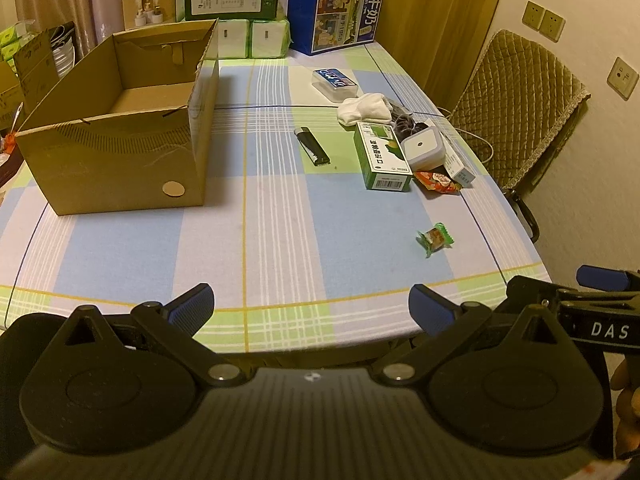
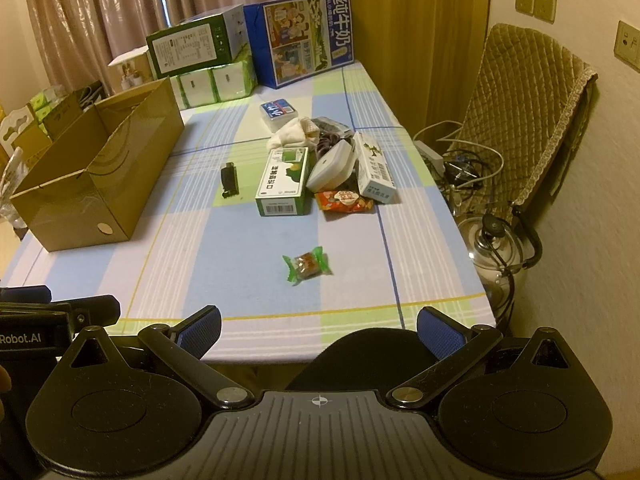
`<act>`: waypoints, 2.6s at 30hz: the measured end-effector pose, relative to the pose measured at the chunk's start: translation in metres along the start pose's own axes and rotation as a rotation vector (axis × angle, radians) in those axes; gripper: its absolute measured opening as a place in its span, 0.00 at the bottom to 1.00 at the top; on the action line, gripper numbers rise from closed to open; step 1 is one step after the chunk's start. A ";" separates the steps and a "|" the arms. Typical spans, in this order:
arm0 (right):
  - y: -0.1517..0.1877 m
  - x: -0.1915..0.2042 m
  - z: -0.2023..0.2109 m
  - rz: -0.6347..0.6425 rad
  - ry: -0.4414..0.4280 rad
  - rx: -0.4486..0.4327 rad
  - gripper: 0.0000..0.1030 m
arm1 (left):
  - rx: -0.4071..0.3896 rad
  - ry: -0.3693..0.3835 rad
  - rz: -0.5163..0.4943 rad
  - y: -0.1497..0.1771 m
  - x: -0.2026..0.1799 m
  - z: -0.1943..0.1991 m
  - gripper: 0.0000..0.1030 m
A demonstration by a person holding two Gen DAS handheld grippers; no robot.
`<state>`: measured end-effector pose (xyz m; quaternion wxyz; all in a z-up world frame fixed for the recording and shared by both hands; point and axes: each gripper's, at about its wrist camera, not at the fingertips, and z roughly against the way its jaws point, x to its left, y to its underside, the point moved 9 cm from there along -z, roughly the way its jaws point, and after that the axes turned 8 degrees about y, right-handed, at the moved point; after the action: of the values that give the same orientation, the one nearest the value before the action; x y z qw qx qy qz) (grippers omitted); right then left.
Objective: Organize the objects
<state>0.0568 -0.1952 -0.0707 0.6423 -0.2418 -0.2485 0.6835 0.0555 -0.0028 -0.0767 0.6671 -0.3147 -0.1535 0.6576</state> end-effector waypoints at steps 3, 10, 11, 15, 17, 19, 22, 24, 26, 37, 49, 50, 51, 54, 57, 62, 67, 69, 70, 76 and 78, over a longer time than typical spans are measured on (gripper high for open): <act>0.000 0.000 0.000 0.000 0.000 0.000 0.98 | 0.000 0.002 0.001 0.000 0.000 0.000 0.99; 0.000 0.000 0.000 0.000 0.001 -0.001 0.98 | -0.002 0.002 0.005 0.000 0.001 -0.001 0.99; 0.000 0.000 0.000 -0.001 0.001 -0.001 0.98 | -0.002 0.002 0.006 -0.001 0.002 -0.001 0.99; -0.001 0.000 -0.002 -0.001 0.000 -0.001 0.98 | -0.006 0.005 0.007 -0.004 0.003 -0.002 0.99; -0.001 0.000 -0.003 0.000 0.000 -0.002 0.98 | -0.008 0.005 0.006 -0.005 0.004 -0.002 0.99; -0.002 0.001 -0.004 0.002 -0.001 -0.002 0.98 | -0.007 0.007 0.005 -0.005 0.004 -0.003 0.99; -0.003 0.002 -0.006 0.006 -0.002 -0.003 0.98 | -0.007 0.008 0.006 -0.007 0.005 -0.004 0.99; -0.006 0.002 -0.006 0.006 -0.002 -0.008 0.98 | -0.008 0.007 0.007 -0.009 0.007 -0.004 0.99; -0.008 0.001 -0.006 0.005 -0.003 -0.016 0.98 | -0.013 0.007 0.008 -0.014 0.010 -0.005 0.99; -0.036 -0.001 -0.004 -0.004 -0.011 -0.074 0.98 | -0.047 0.029 0.021 -0.048 0.019 -0.014 0.99; -0.043 0.005 -0.045 0.062 -0.037 -0.071 0.98 | -0.073 0.096 -0.047 -0.082 0.014 -0.039 0.99; -0.043 0.007 -0.051 0.075 -0.038 -0.068 0.98 | -0.066 0.104 -0.052 -0.083 0.014 -0.044 0.99; -0.042 0.008 -0.056 0.087 -0.039 -0.067 0.98 | -0.059 0.109 -0.058 -0.085 0.013 -0.048 0.99; -0.039 0.012 -0.074 0.121 -0.045 -0.050 0.86 | -0.035 0.124 -0.101 -0.088 0.010 -0.064 0.99; -0.035 0.013 -0.093 0.138 -0.050 -0.024 0.80 | -0.002 0.135 -0.143 -0.089 0.006 -0.081 0.99; -0.029 0.017 -0.117 0.167 -0.060 0.010 0.71 | 0.036 0.162 -0.195 -0.091 0.000 -0.104 0.97; -0.023 0.024 -0.135 0.214 -0.081 0.043 0.55 | 0.065 0.172 -0.218 -0.093 -0.002 -0.123 0.91; -0.021 0.026 -0.140 0.230 -0.079 0.045 0.49 | 0.076 0.178 -0.214 -0.094 -0.002 -0.128 0.89; -0.021 0.026 -0.142 0.237 -0.075 0.046 0.46 | 0.081 0.182 -0.216 -0.094 -0.002 -0.130 0.88; -0.018 0.028 -0.148 0.262 -0.075 0.055 0.36 | 0.096 0.181 -0.238 -0.094 -0.003 -0.143 0.88; -0.018 0.030 -0.149 0.270 -0.075 0.054 0.36 | 0.100 0.182 -0.240 -0.094 -0.004 -0.145 0.88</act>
<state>0.1651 -0.1605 -0.1725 0.5411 -0.2299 -0.2189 0.7787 0.2181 -0.0320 -0.1274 0.7669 -0.3186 -0.0959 0.5488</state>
